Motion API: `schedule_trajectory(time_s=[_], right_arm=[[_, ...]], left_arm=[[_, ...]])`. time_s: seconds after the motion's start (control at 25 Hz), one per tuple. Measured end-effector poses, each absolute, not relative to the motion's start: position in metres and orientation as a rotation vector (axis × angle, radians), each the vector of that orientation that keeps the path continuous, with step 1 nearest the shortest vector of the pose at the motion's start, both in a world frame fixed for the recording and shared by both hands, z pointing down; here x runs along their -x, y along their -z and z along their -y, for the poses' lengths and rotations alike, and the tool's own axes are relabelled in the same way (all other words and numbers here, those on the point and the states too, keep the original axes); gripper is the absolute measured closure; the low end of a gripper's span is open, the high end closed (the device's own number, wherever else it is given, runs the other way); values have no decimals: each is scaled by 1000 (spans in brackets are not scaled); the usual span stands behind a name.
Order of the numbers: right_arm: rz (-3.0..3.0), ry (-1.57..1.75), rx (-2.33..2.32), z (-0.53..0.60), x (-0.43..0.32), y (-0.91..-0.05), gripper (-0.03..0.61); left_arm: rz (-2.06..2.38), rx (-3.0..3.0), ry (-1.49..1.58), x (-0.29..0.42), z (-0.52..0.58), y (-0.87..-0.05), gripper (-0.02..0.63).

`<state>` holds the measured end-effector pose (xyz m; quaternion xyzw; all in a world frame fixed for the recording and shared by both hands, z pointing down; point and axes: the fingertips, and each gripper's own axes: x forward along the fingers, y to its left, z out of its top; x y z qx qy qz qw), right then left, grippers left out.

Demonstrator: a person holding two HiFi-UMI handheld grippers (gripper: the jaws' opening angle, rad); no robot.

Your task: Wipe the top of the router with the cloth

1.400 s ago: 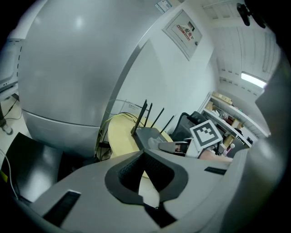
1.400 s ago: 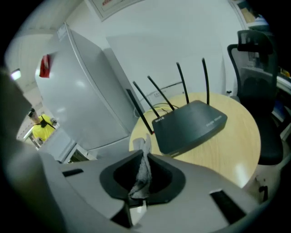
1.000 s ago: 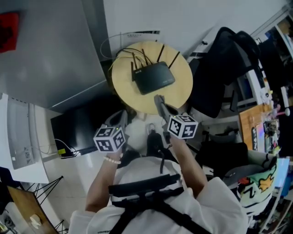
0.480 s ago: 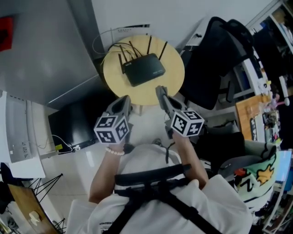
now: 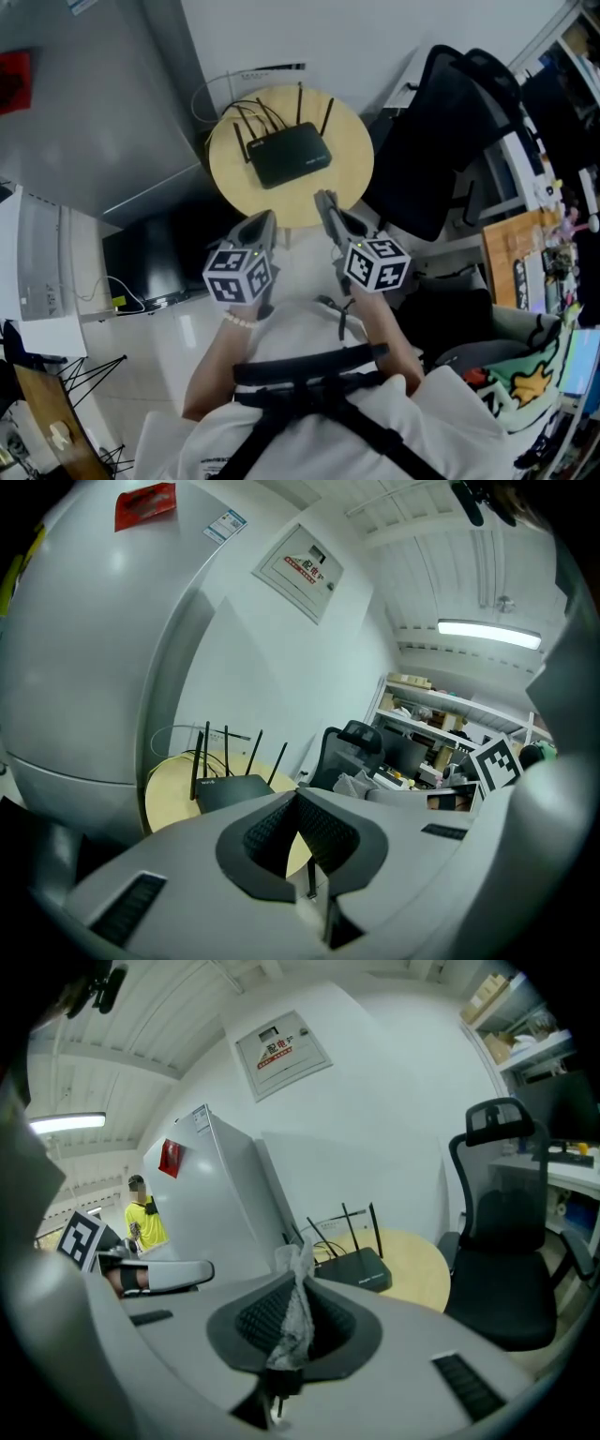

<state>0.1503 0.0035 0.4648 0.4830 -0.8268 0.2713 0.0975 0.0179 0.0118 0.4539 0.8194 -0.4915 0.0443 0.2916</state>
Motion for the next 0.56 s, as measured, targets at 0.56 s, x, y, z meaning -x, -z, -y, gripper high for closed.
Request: schedule_trajectory(time_s=[0.56], right_arm=[[2462, -803, -1429, -6, -151, -462, 546]], left_arm=[[1326, -2184, -149, -15, -17, -454, 617]])
